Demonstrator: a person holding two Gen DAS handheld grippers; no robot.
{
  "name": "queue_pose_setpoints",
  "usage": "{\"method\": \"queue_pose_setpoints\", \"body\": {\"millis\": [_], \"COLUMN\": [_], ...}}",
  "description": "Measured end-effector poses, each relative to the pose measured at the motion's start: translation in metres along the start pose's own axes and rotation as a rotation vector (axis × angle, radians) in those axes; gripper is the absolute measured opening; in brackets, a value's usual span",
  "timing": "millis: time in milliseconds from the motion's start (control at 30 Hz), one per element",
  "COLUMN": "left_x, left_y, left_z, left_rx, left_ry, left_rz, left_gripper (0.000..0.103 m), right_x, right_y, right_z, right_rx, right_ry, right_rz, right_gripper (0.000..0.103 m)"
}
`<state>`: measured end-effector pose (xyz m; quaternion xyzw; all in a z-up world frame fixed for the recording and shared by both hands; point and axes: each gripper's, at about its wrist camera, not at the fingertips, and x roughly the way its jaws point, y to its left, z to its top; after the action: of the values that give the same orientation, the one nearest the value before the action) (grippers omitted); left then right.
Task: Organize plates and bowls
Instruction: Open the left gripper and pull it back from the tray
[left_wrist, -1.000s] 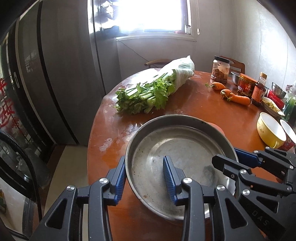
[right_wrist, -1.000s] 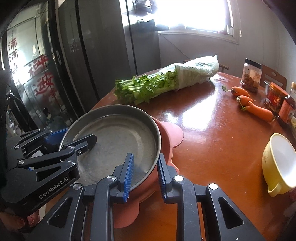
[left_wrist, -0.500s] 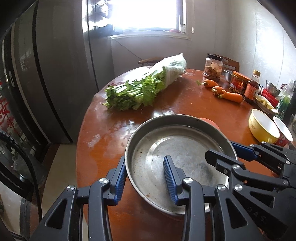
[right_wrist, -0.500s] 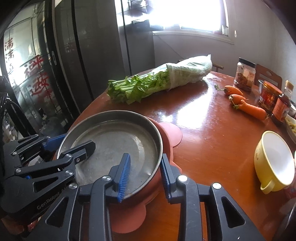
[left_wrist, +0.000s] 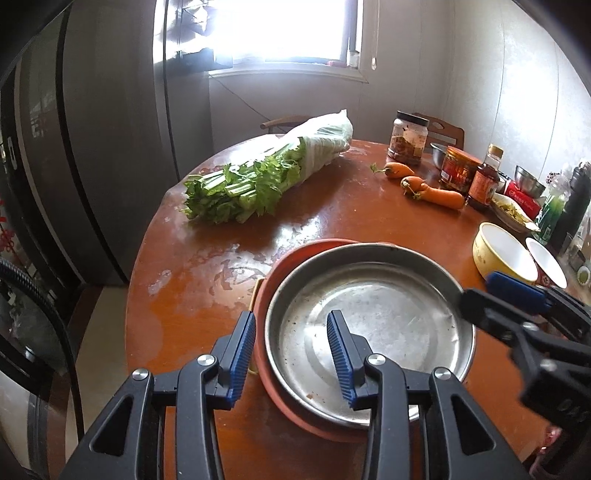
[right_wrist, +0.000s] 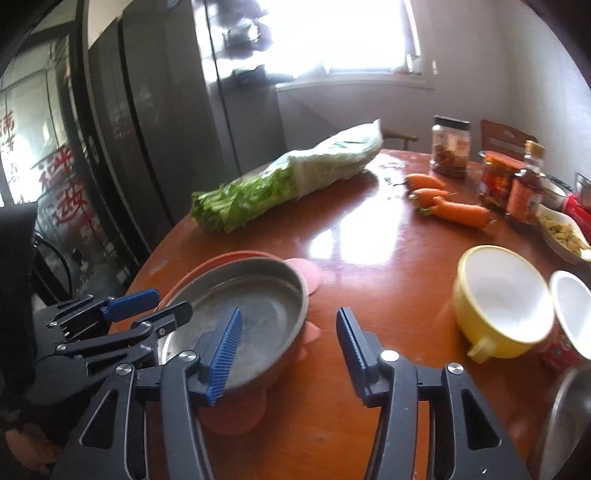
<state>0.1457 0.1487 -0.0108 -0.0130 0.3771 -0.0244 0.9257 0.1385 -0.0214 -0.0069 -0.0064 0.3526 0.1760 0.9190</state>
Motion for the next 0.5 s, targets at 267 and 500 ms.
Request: {"method": "queue_pose_setpoints", "body": {"millis": [267,500], "left_x": [-0.011,-0.035], "left_y": [0.009,0.007], "left_z": [0.004,0.004], "left_rx": [-0.057,-0.07], "left_ry": [-0.024,-0.07], "left_rz": [0.004,-0.006], "left_gripper": [0.059,0.069], "right_x": [-0.031,-0.05], "right_y": [-0.023,-0.032], "right_z": [-0.006,-0.011], "right_rx": [0.05,0.06], "right_ry": [-0.036,-0.066], "right_rz": [-0.022,-0.042], "right_gripper": [0.059,0.072]}}
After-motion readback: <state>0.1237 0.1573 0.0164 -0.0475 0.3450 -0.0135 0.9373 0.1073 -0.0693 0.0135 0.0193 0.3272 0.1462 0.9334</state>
